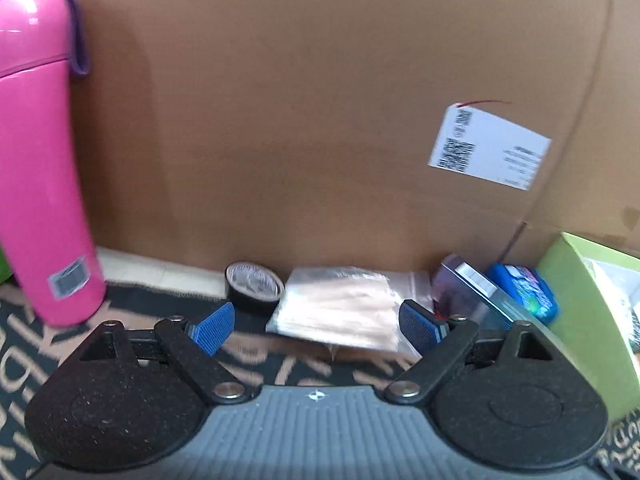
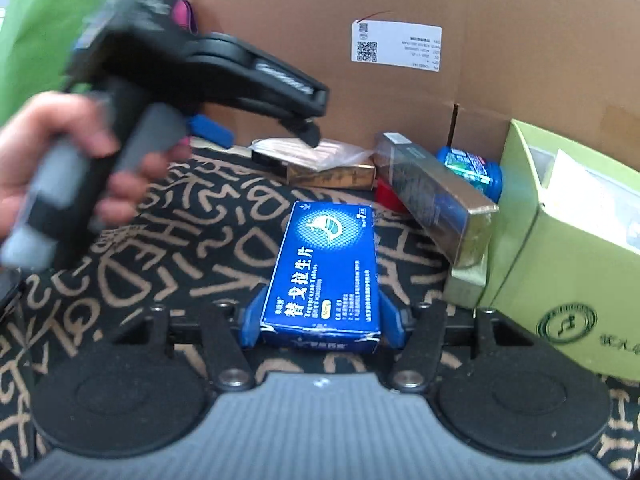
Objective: Organize objects
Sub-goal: 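Grasp the cotton-swab bag with the left tool while the right tool grasps the blue box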
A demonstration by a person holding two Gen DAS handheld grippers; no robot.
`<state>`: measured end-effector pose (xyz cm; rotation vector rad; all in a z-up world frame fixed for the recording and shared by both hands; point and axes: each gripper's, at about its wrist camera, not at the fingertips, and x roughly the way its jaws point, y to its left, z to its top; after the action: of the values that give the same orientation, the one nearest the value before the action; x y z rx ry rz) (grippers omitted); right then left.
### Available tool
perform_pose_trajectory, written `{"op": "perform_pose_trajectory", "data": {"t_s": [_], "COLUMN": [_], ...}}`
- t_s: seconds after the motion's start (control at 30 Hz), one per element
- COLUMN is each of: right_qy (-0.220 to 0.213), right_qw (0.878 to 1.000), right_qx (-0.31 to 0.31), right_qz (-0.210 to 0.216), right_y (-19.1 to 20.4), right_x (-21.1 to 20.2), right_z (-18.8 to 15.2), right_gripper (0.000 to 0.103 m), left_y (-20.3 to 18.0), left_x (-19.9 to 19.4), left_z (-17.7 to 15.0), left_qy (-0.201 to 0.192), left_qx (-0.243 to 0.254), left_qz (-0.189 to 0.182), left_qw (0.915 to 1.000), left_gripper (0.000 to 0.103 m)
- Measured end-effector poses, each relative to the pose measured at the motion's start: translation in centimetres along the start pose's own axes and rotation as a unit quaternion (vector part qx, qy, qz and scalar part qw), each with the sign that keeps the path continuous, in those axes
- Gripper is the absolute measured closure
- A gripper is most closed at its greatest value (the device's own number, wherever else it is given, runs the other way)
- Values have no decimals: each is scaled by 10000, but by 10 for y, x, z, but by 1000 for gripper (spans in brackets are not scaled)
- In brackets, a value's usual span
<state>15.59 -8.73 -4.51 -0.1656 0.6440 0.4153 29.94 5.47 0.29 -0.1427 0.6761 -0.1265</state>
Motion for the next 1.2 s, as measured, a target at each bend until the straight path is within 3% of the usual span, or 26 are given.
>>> {"op": "perform_pose_trajectory", "data": {"t_s": [0.1, 0.13, 0.17, 0.27, 0.33, 0.47, 0.57, 0.73, 0.8, 0.83, 0.87, 0.93, 1.07, 1.2], "right_qy": [6, 2, 2, 15, 17, -9, 10, 96, 182, 214, 237, 243, 160, 56], "right_qw": [10000, 10000, 10000, 10000, 10000, 10000, 9999, 9993, 9988, 9987, 9985, 9985, 9992, 9993], "right_qx": [-42, -59, -59, 22, 51, -48, -100, -164, -134, -159, -204, -247, -190, -107], "right_qz": [-31, -42, -41, 12, 32, -25, 80, 307, 424, 436, 442, 417, 317, 348], "right_y": [2, 3, 4, 2, 1, 4, 5, 0, -3, -3, -3, -4, -4, -1], "right_x": [-1, -1, -2, -1, -1, -4, -10, -39, -53, -58, -64, -71, -73, -69], "right_z": [1, 1, 1, 2, 2, 0, -4, -23, -29, -32, -35, -40, -37, -29], "right_gripper": [45, 45, 45, 45, 45, 45, 45, 45, 45, 46, 45, 38, 30, 25], "left_y": [3, 4, 6, 9, 5, -4, -7, -5, -3, -2, -3, -4, -19, -32], "left_x": [13, 16, 16, 6, -6, -33, -56, -100, -110, -114, -118, -129, -129, -105], "left_z": [3, 3, 2, -3, -8, -31, -53, -91, -100, -103, -106, -109, -104, -94], "left_qy": [106, 146, 169, 204, 245, 316, 478, 761, 849, 910, 938, 748, 237, 269], "left_qx": [-86, -143, -218, -382, -211, 98, 182, 326, 411, 484, 569, 753, 1413, 1963], "left_qz": [2, -82, -219, -537, -663, -836, -934, -1113, -1116, -1105, -1090, -956, -425, -279], "left_qw": [9999, 9998, 9994, 9976, 9973, 9960, 9943, 9903, 9893, 9885, 9880, 9897, 9888, 9798], "left_gripper": [12, 19, 37, 66, 77, 91, 93, 93, 82, 62, 35, 18, 17, 15]}}
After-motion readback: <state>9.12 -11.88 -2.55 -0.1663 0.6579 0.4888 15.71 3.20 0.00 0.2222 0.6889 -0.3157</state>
